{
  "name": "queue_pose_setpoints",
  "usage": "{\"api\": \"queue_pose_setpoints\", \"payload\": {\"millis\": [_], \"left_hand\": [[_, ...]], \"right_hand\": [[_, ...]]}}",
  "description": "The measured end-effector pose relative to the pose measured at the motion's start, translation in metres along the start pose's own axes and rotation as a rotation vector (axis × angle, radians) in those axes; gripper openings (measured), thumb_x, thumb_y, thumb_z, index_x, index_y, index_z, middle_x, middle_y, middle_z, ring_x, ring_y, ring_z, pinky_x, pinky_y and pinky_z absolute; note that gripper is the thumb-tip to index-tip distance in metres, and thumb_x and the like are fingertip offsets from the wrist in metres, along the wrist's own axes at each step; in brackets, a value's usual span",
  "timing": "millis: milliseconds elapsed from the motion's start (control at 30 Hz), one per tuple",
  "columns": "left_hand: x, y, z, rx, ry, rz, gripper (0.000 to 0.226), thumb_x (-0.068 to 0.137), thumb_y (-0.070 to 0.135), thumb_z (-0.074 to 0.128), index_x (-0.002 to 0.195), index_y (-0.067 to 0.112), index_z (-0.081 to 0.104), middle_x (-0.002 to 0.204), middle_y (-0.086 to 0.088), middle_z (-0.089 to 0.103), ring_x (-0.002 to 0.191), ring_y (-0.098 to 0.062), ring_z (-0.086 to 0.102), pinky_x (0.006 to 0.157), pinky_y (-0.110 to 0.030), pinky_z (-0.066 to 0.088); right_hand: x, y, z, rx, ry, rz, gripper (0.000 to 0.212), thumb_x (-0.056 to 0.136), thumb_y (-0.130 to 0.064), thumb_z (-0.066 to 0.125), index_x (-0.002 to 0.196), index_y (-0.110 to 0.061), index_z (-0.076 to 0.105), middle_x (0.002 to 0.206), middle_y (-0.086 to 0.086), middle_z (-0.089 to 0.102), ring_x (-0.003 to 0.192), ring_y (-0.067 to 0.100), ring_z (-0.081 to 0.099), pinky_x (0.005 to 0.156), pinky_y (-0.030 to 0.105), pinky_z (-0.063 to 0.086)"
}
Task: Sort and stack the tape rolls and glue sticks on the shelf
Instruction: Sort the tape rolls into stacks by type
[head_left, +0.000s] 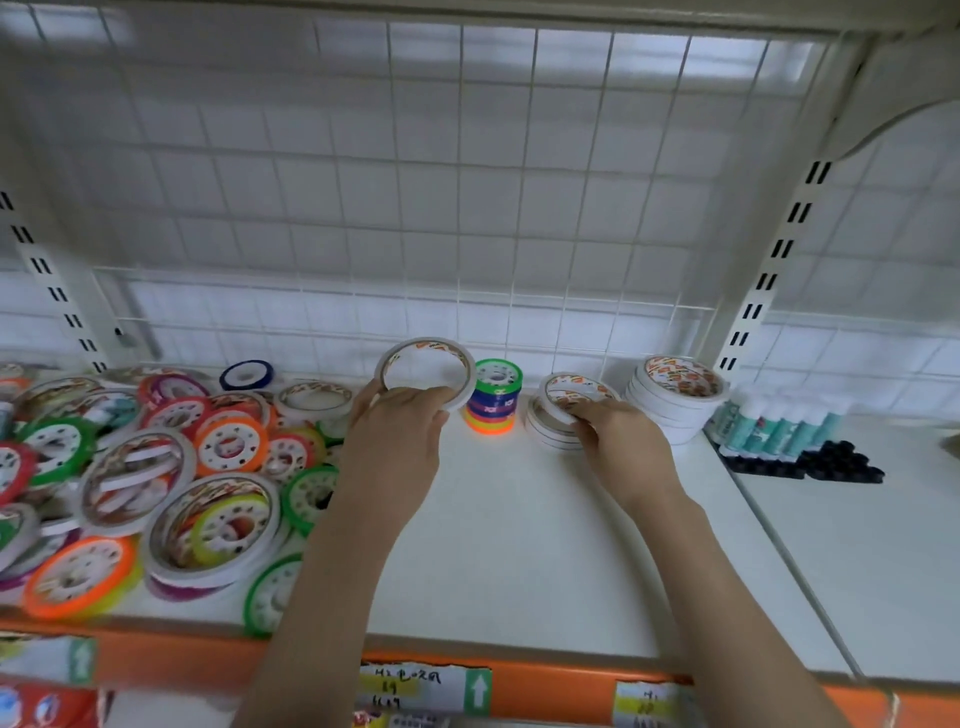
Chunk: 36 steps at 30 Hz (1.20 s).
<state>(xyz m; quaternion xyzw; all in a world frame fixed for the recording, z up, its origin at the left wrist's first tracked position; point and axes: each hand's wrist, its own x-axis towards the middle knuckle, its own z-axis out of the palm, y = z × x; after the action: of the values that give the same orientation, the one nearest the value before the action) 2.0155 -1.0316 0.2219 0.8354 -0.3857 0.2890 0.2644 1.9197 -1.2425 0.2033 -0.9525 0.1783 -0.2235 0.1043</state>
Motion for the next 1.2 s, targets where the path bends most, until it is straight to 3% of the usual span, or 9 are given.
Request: {"api": "queue_pose_setpoints", "payload": {"millis": [233, 500, 600, 767, 933, 1100, 1200], "left_hand": [[-0.013, -0.007, -0.003, 0.031, -0.023, -0.024, 0.019, 0.075, 0.008, 0.058, 0.09, 0.009, 0.07, 0.071, -0.006, 0.07, 0.067, -0.025, 0.066, 0.08, -0.051, 0.052], [-0.019, -0.015, -0.006, 0.062, -0.027, -0.041, 0.019, 0.073, 0.01, 0.057, 0.088, 0.009, 0.07, 0.07, -0.006, 0.069, 0.065, -0.026, 0.066, 0.08, -0.046, 0.051], [-0.019, -0.014, -0.005, 0.068, -0.014, -0.028, 0.019, 0.072, 0.009, 0.058, 0.087, 0.01, 0.07, 0.069, -0.005, 0.069, 0.064, -0.026, 0.065, 0.078, -0.045, 0.051], [-0.009, -0.002, 0.008, 0.022, -0.021, 0.018, 0.022, 0.073, 0.003, 0.063, 0.093, 0.011, 0.07, 0.072, -0.005, 0.07, 0.067, -0.026, 0.066, 0.079, -0.046, 0.05], [0.009, 0.032, 0.032, -0.091, -0.068, 0.098, 0.027, 0.077, 0.012, 0.051, 0.096, 0.014, 0.071, 0.075, -0.004, 0.071, 0.07, -0.024, 0.067, 0.081, -0.043, 0.049], [0.028, 0.068, 0.058, -0.162, -0.149, 0.201, 0.032, 0.072, 0.004, 0.06, 0.1, 0.014, 0.072, 0.079, -0.007, 0.073, 0.073, -0.026, 0.068, 0.083, -0.043, 0.048], [0.038, 0.075, 0.072, -0.138, -0.216, 0.246, 0.029, 0.076, -0.001, 0.061, 0.098, 0.013, 0.072, 0.081, -0.01, 0.072, 0.075, -0.03, 0.067, 0.081, -0.04, 0.046]], "right_hand": [[0.015, 0.0, 0.005, -0.088, -0.109, 0.028, 0.034, 0.093, -0.018, 0.046, 0.124, -0.025, 0.061, 0.126, 0.006, 0.06, 0.113, 0.028, 0.054, 0.085, 0.033, 0.047], [0.014, -0.004, 0.008, -0.092, -0.162, 0.024, 0.035, 0.092, -0.017, 0.045, 0.121, -0.028, 0.06, 0.123, 0.006, 0.061, 0.109, 0.03, 0.056, 0.083, 0.032, 0.046], [0.011, -0.005, 0.01, -0.079, -0.175, 0.034, 0.033, 0.092, -0.015, 0.044, 0.119, -0.023, 0.061, 0.122, 0.008, 0.06, 0.109, 0.03, 0.054, 0.08, 0.031, 0.045], [-0.001, -0.005, 0.002, -0.005, -0.153, 0.05, 0.045, 0.09, -0.017, 0.05, 0.135, -0.017, 0.047, 0.135, 0.006, 0.05, 0.123, 0.026, 0.045, 0.094, 0.031, 0.042], [-0.035, 0.007, -0.012, 0.026, -0.087, 0.112, 0.035, 0.089, -0.016, 0.053, 0.122, -0.007, 0.057, 0.119, 0.012, 0.057, 0.112, 0.033, 0.051, 0.086, 0.035, 0.044], [-0.062, 0.031, -0.011, -0.017, -0.164, 0.211, 0.045, 0.093, -0.033, 0.044, 0.121, 0.0, 0.054, 0.121, 0.015, 0.056, 0.12, 0.032, 0.046, 0.103, 0.034, 0.032], [-0.071, 0.034, -0.008, -0.025, -0.207, 0.269, 0.047, 0.099, -0.036, 0.039, 0.13, -0.002, 0.046, 0.139, 0.012, 0.042, 0.131, 0.026, 0.034, 0.108, 0.028, 0.02]]}}
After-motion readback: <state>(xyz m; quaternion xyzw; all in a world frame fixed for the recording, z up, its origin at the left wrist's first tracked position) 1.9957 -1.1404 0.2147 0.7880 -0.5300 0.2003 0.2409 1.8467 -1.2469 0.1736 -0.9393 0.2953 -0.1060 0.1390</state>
